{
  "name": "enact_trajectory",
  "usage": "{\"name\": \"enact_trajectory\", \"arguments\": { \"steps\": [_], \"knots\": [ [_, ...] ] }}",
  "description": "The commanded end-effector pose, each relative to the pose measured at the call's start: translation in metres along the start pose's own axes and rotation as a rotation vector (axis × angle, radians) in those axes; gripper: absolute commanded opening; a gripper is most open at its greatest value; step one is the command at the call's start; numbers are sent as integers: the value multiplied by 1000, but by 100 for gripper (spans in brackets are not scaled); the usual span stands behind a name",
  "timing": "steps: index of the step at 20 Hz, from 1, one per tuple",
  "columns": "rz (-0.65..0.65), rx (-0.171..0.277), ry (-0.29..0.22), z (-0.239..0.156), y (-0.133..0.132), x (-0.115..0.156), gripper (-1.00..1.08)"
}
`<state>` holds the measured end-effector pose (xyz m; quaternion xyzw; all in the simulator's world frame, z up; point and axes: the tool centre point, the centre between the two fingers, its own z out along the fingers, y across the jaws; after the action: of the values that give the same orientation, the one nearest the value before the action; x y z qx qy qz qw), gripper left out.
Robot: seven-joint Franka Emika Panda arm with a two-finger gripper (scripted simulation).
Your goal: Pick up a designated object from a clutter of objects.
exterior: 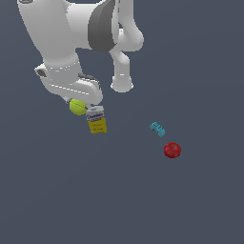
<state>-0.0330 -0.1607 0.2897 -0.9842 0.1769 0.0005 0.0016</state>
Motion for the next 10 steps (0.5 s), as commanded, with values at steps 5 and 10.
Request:
{"name": "enact_trajectory", "arguments": {
  "steps": [5, 10],
  "knots": [
    [-1, -1, 1, -49, 48, 11, -100],
    [-1, -2, 1, -71, 70, 18, -100]
  ]
}}
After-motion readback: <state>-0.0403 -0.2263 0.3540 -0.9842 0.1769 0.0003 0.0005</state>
